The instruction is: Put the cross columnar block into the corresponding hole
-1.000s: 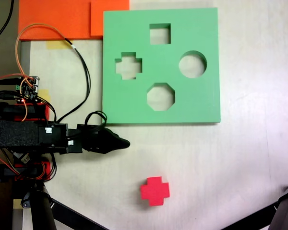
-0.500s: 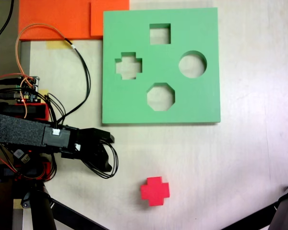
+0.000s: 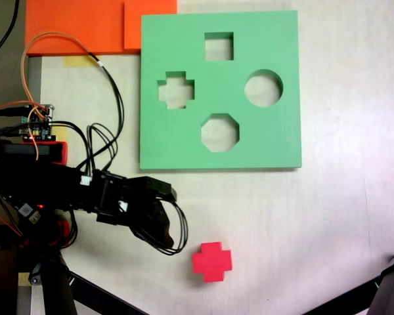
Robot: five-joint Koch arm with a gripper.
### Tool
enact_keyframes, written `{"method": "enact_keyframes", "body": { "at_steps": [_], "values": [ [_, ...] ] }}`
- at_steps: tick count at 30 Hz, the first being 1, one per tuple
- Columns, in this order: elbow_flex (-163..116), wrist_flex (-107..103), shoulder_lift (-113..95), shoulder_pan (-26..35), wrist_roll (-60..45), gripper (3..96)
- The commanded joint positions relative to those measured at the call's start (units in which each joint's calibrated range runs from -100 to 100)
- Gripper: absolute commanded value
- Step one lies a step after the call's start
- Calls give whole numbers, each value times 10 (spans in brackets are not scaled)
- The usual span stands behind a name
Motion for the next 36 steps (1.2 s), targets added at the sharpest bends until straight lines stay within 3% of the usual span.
{"method": "enact_keyframes", "body": {
  "at_steps": [1,4,9,36],
  "values": [
    [94,-6,79,-9,-43,672],
    [127,-7,142,-18,-54,736],
    [178,-13,249,-35,-74,950],
    [243,40,536,-57,-91,948]
  ]
}}
